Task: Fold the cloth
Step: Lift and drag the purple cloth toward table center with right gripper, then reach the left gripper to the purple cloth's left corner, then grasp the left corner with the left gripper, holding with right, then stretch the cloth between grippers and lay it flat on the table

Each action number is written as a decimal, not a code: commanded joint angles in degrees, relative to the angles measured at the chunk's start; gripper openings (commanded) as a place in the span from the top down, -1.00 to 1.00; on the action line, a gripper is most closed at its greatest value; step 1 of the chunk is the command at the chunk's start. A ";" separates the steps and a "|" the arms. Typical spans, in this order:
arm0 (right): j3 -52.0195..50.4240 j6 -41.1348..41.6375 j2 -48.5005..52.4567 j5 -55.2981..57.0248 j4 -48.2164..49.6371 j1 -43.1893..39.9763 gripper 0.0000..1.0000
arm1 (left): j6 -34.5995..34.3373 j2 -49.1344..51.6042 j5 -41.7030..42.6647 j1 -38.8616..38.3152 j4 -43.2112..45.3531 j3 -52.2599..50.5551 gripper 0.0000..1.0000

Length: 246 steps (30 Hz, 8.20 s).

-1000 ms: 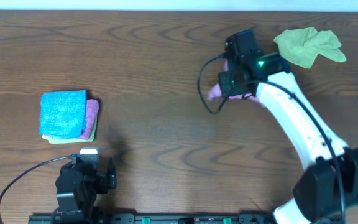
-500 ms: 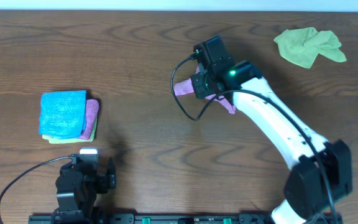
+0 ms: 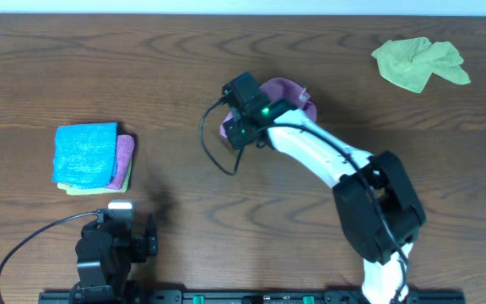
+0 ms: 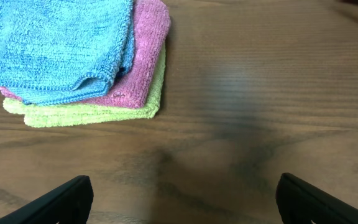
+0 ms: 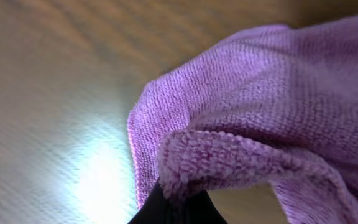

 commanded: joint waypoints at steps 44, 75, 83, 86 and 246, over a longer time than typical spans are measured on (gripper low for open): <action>0.37 3.67 -16.28 -25.90 -25.05 -19.96 -0.99 | -29.57 7.56 25.79 -0.26 8.61 2.62 -0.91; -23.06 -10.05 -16.72 -45.57 -18.82 -42.73 -0.99 | -56.63 66.95 32.39 -13.86 18.36 37.22 -0.91; -27.80 -5.68 -16.70 -48.70 -8.31 -42.23 -0.99 | -64.89 67.69 26.45 -20.26 22.91 32.87 -0.91; -27.80 -4.42 -16.70 -48.65 -5.44 -41.59 -0.98 | -69.00 67.69 26.43 -21.44 28.98 29.05 -0.91; -29.83 7.69 -26.23 -14.27 -20.44 -29.81 -0.71 | -55.87 98.16 31.41 -16.48 53.70 29.51 -0.90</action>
